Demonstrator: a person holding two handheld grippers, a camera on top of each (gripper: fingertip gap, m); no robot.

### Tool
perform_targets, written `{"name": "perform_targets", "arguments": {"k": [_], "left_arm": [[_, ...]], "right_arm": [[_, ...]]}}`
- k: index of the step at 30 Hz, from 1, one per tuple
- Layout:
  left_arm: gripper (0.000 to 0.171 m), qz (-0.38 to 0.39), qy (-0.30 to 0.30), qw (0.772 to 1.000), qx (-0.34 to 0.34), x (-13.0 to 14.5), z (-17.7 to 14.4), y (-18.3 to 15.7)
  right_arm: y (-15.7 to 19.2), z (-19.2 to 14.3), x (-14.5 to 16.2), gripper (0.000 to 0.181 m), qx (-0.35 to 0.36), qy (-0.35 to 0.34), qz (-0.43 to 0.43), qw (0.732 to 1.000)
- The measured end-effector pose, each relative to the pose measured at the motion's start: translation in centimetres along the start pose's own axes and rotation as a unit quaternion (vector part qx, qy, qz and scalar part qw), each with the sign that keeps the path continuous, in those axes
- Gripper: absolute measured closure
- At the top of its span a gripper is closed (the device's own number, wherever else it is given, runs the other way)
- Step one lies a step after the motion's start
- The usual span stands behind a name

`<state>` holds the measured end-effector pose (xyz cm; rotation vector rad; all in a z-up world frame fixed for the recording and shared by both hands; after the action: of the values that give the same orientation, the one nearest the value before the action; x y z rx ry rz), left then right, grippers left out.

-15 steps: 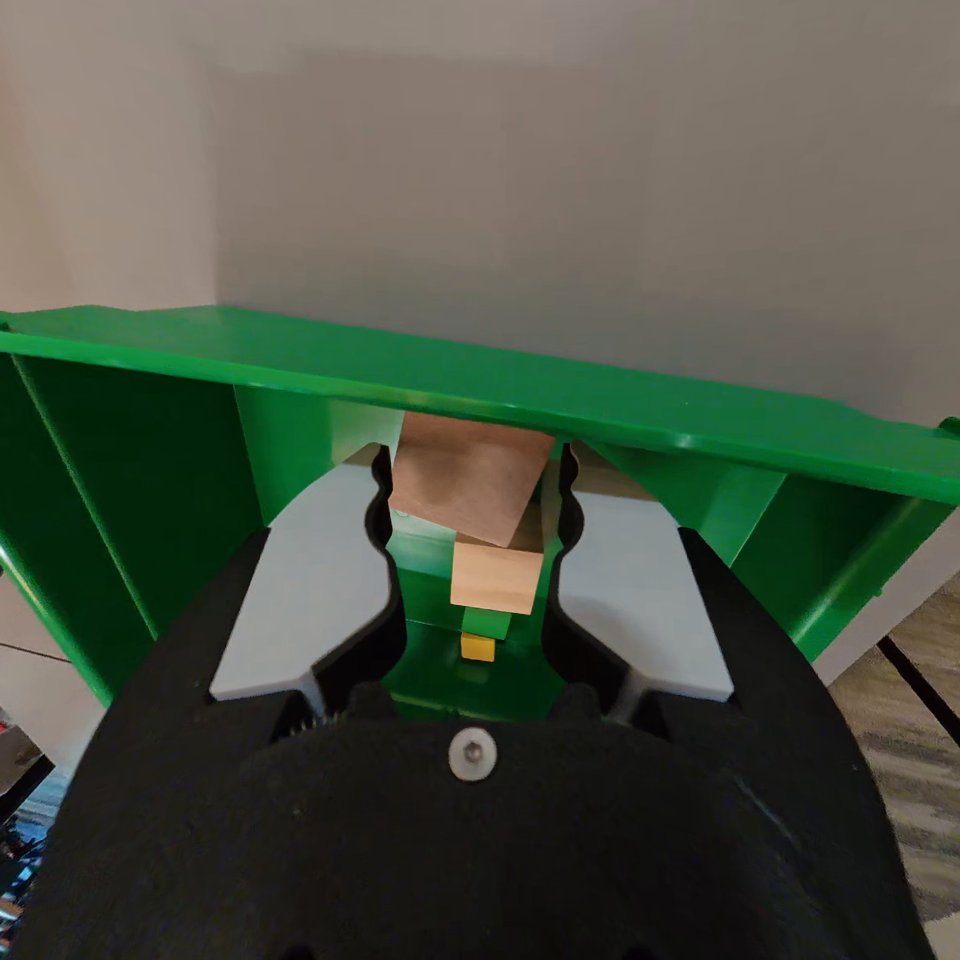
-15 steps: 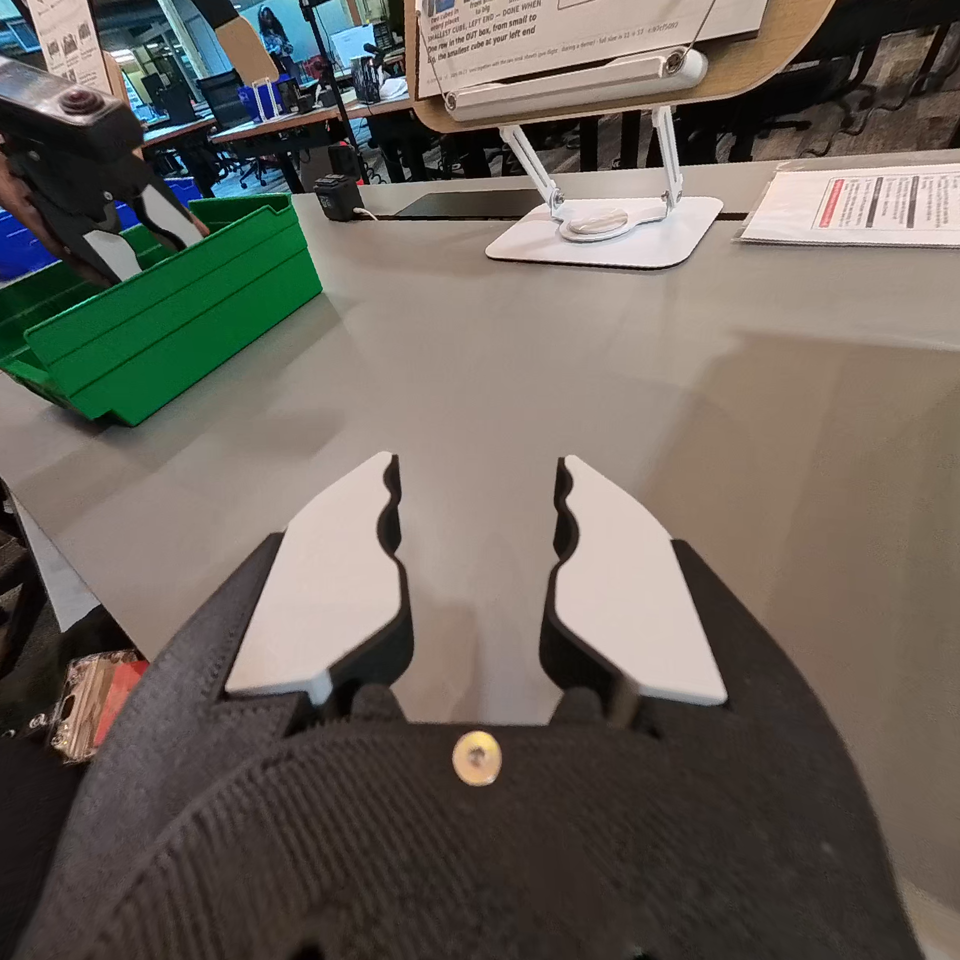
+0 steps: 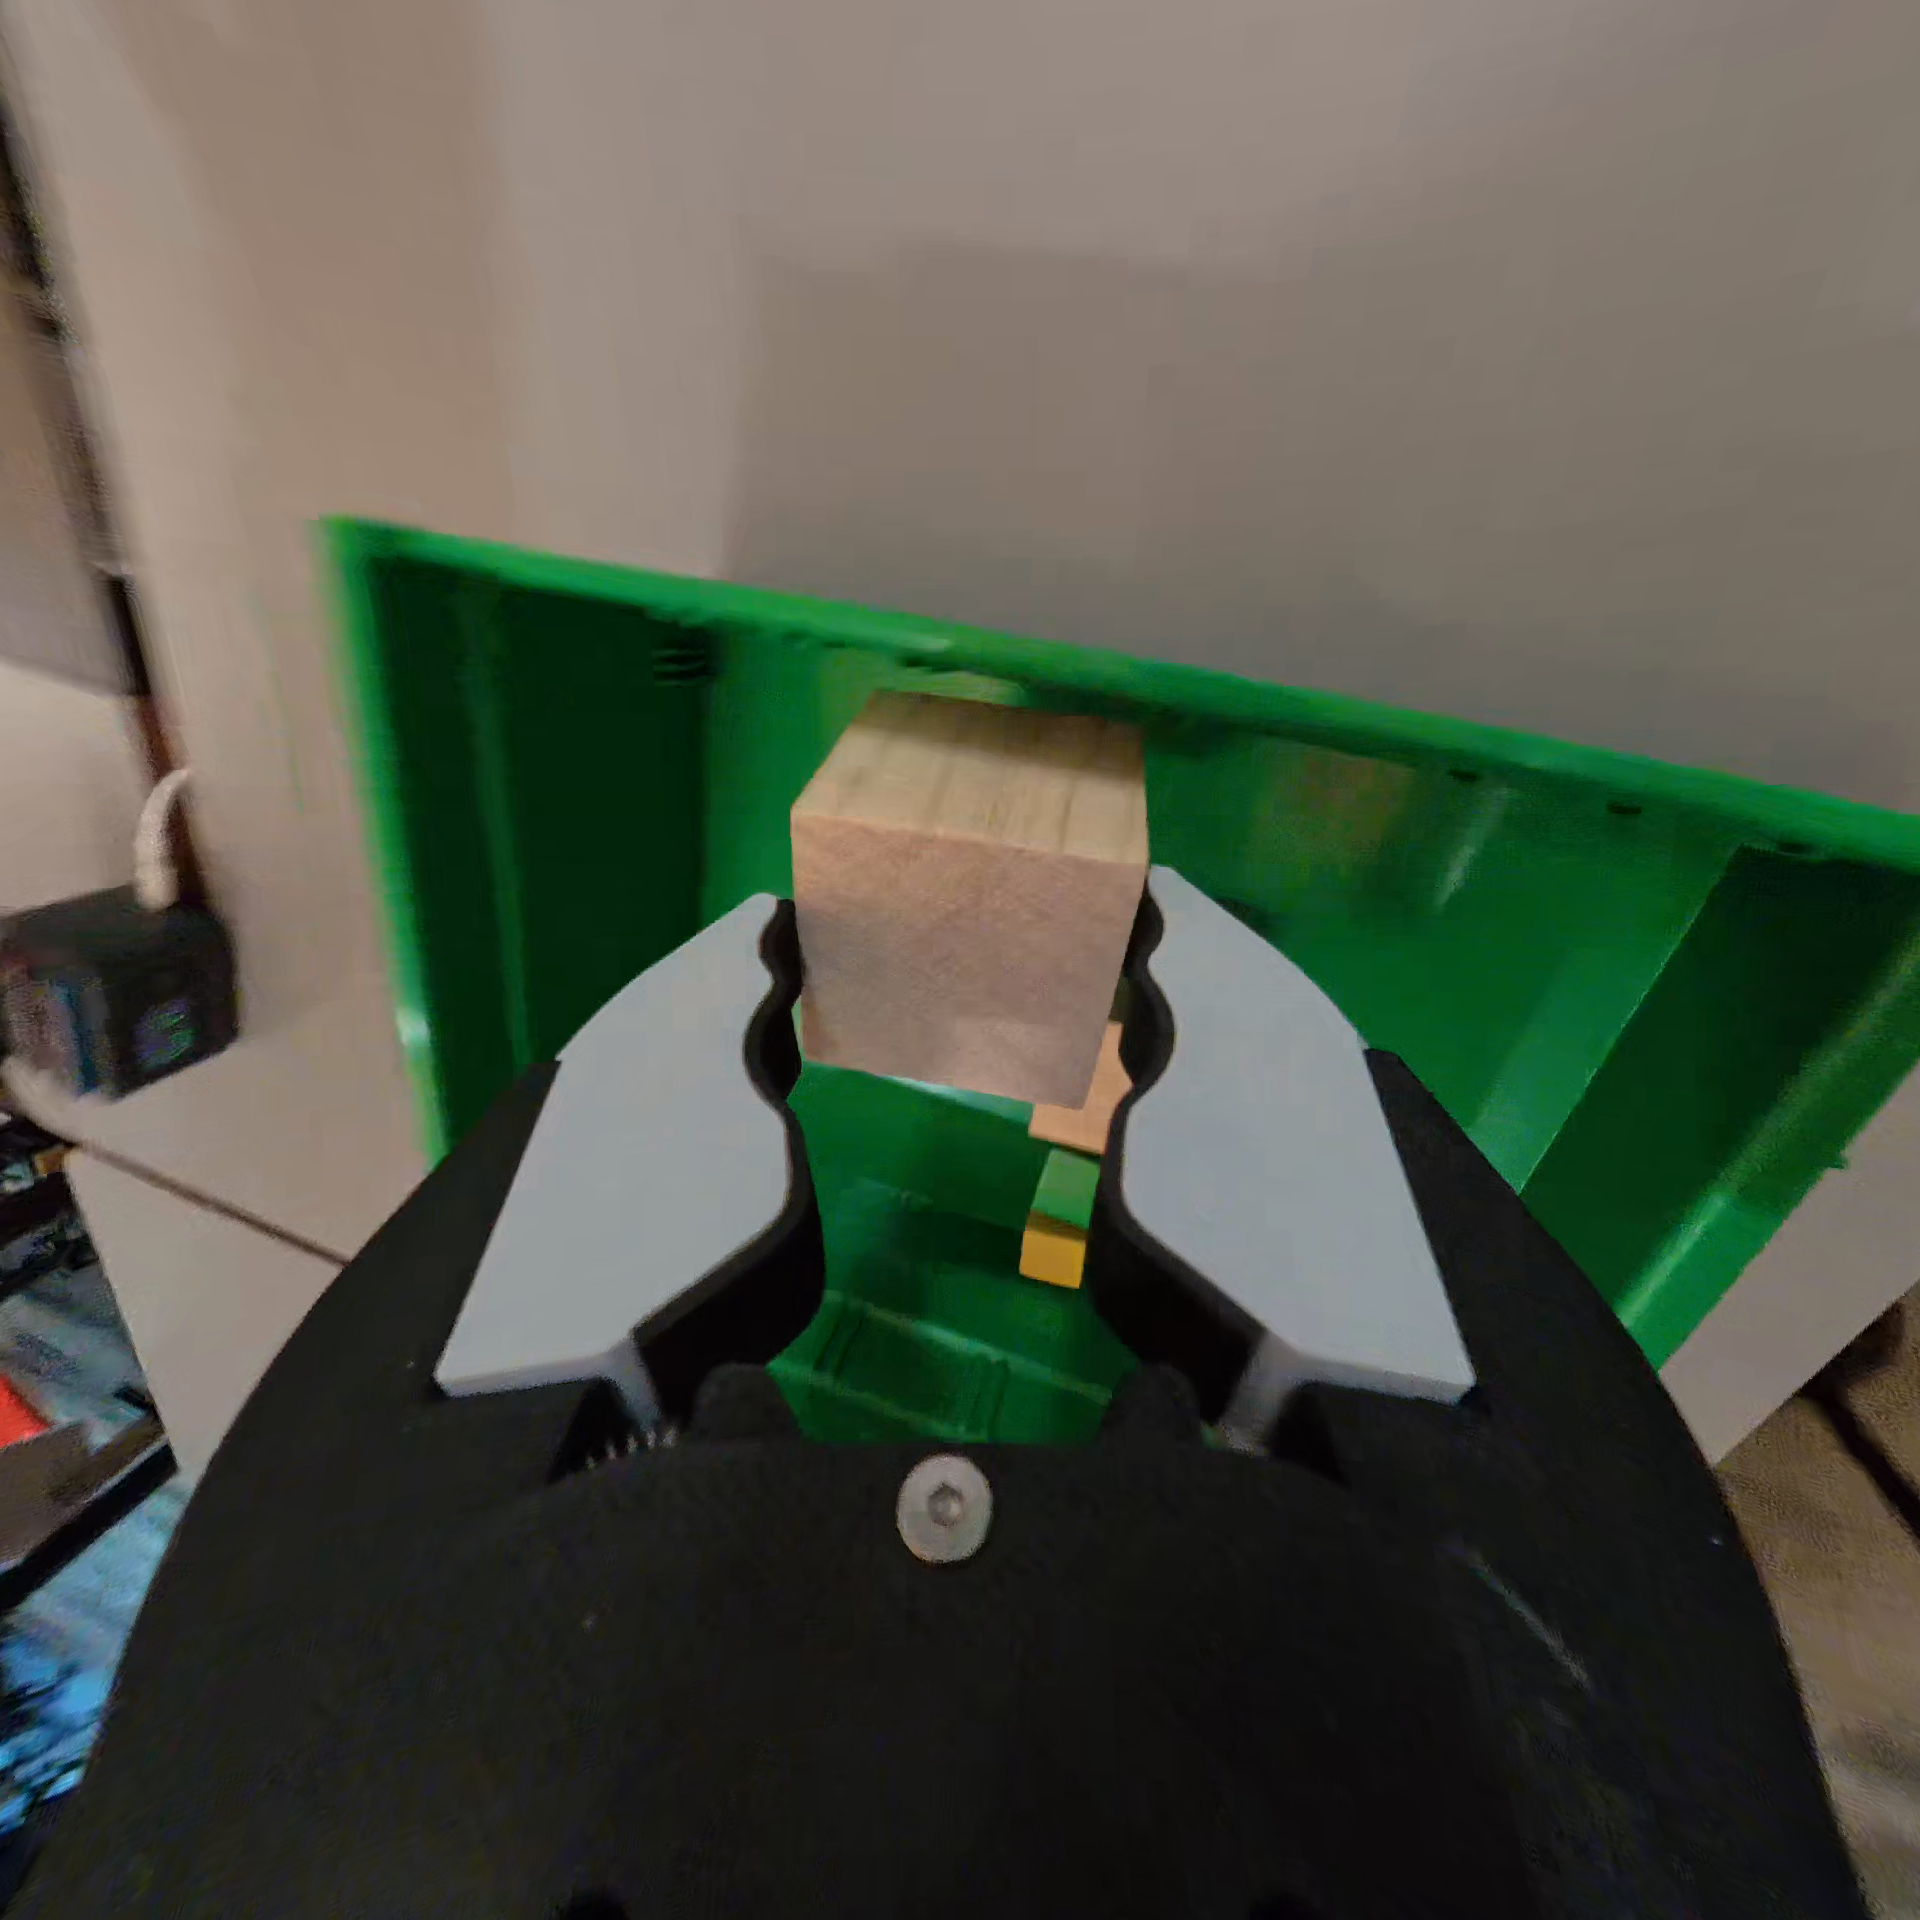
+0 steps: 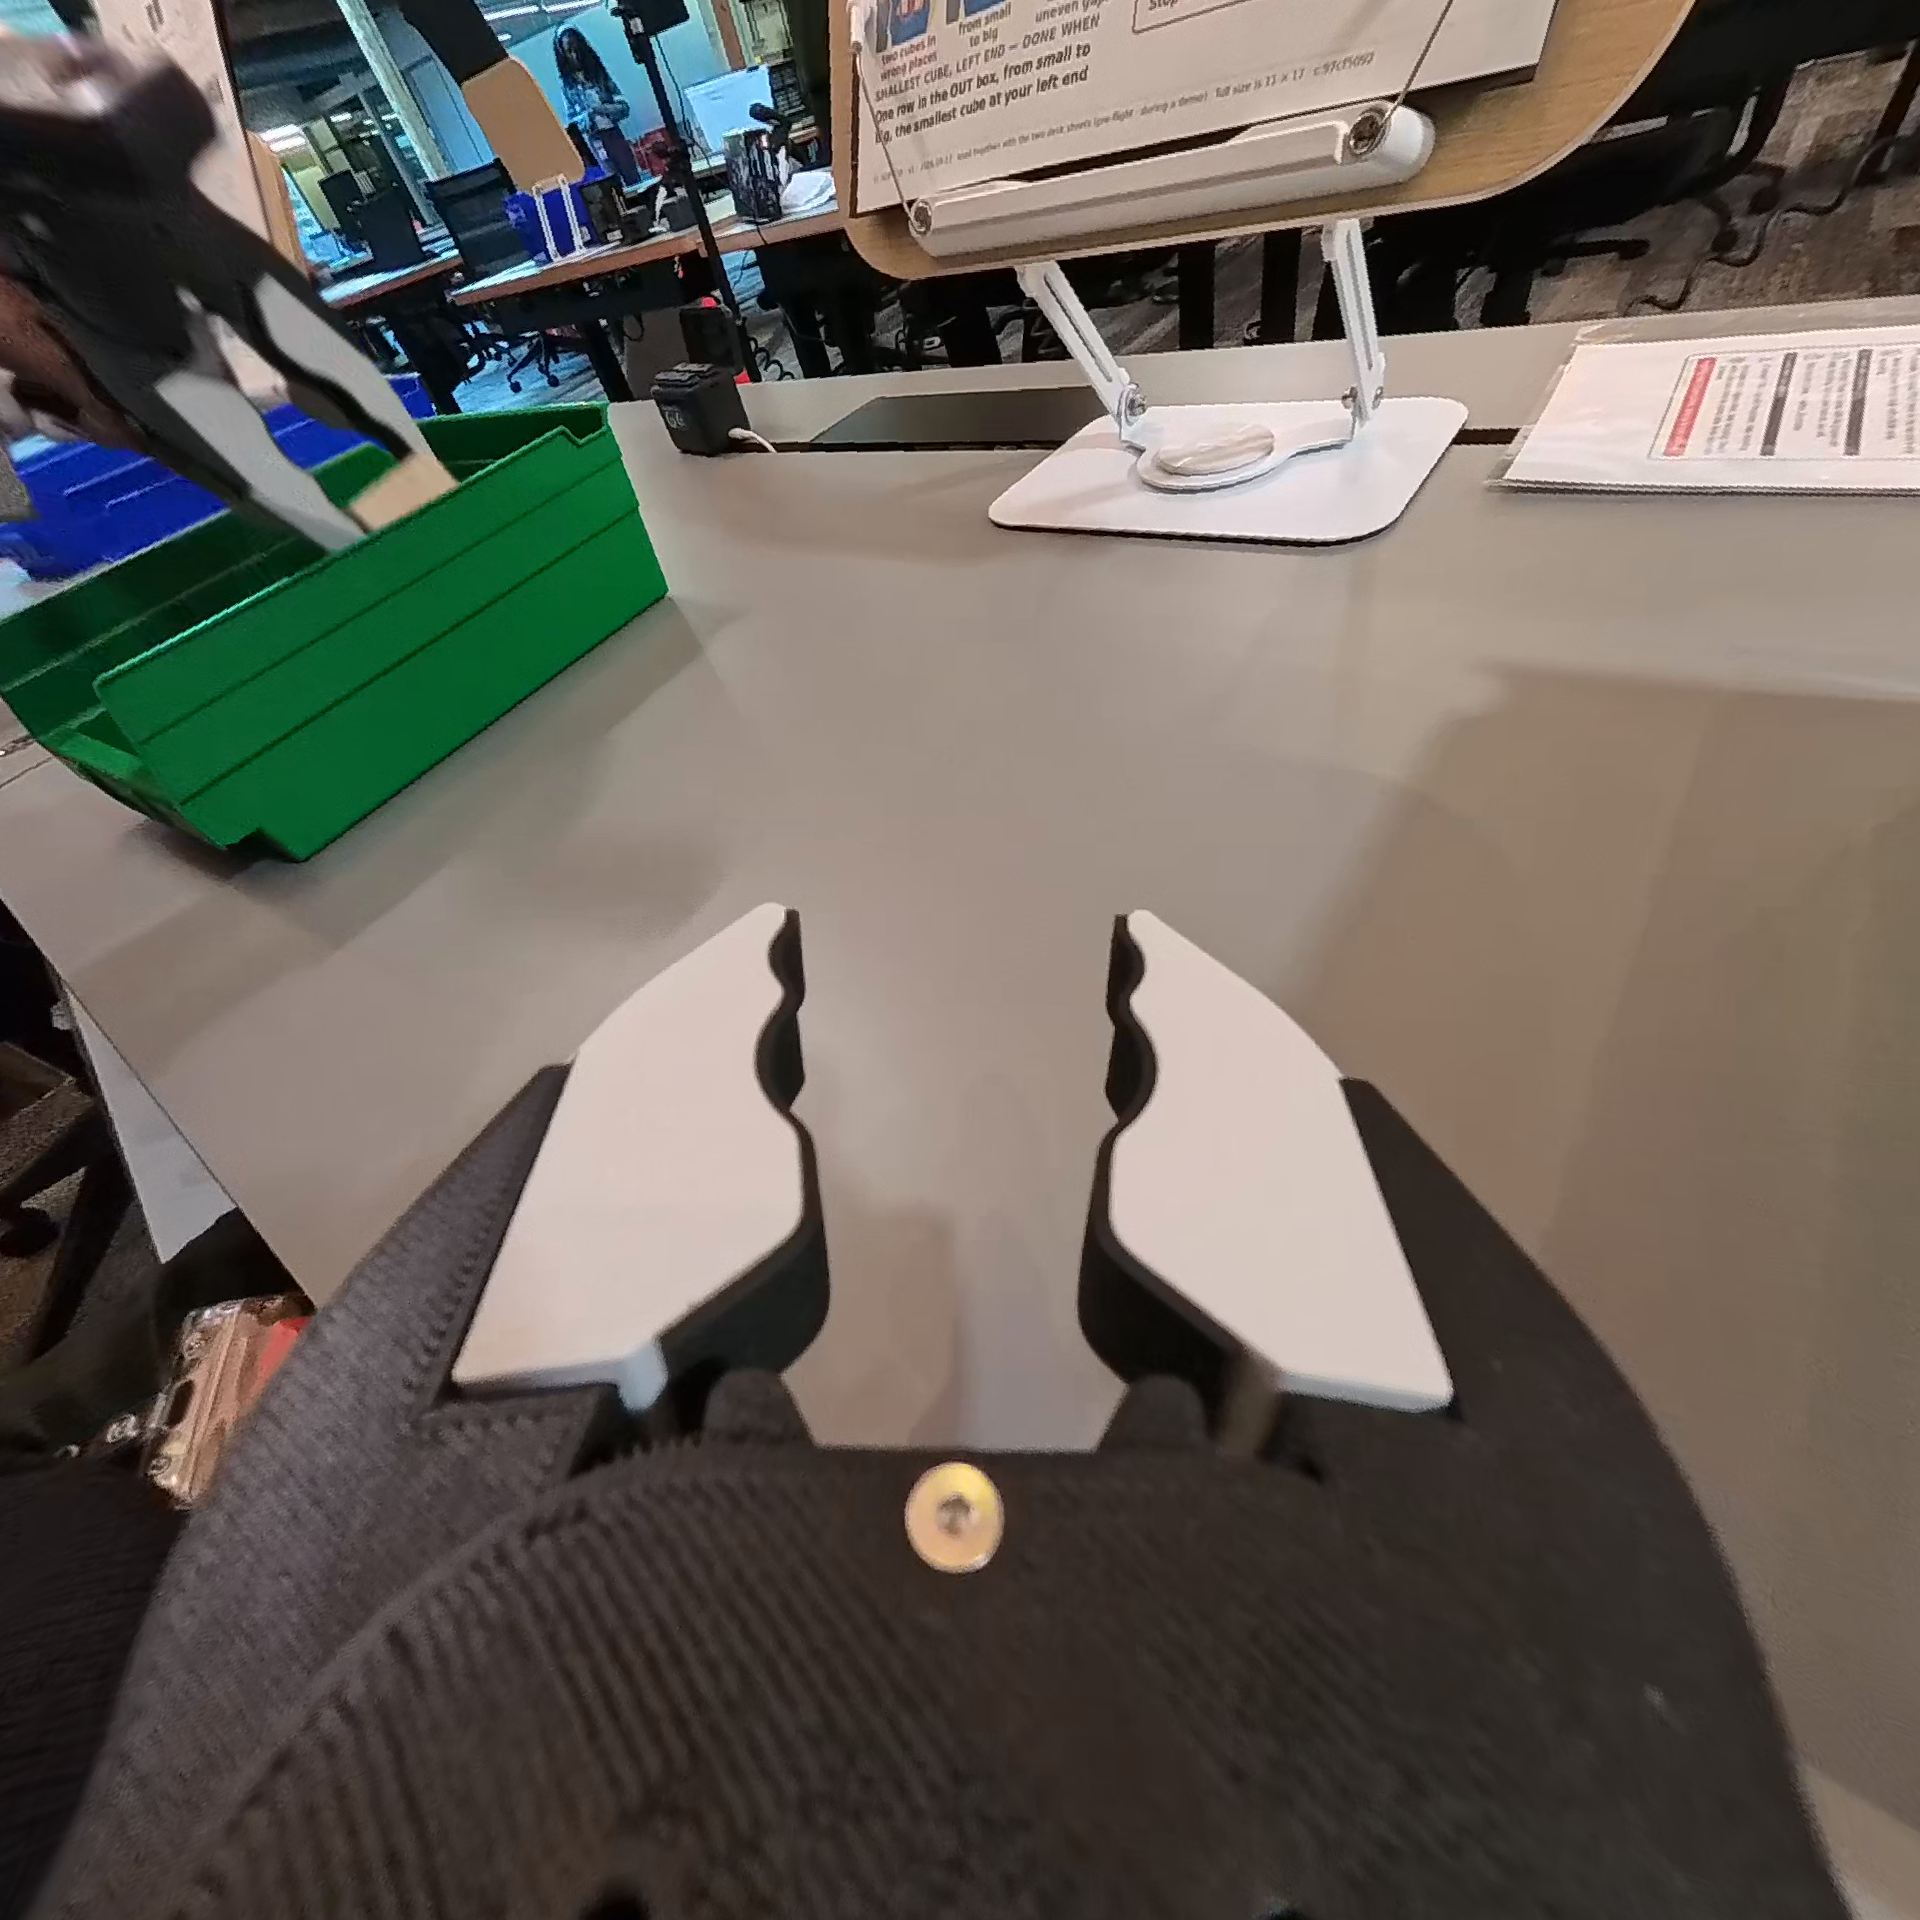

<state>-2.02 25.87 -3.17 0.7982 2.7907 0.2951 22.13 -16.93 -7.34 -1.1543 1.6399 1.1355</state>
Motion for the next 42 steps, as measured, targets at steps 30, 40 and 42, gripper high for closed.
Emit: {"name": "perform_targets", "arguments": {"k": [30,40,42], "left_arm": [[0.110,-0.312,-0.586,0.669,0.335,-21.3,-0.3,-22.2],[0.110,-0.299,-0.586,0.659,0.365,-20.7,0.7,-22.2],[0.110,-0.293,-0.579,0.672,0.355,-20.7,1.0,-22.2]], "right_arm": [[10.2,0.3,-1.1,0.096,-0.292,-0.038,0.132,0.947],[10.4,1.3,0.0,0.128,-0.312,0.015,0.103,0.944],[10.4,1.5,0.3,0.127,-0.303,0.026,0.092,0.948]]}}
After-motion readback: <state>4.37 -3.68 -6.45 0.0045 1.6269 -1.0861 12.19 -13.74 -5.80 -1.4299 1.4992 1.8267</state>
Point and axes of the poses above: each gripper's, where its closed fingertips meet, z out along the fingers, x out of its underside, y = z × x across the jaws, the point moved 6 cm from there along -z, back along the fingers, and after that the axes turned 1 degree about x, right-handed, at the moved point
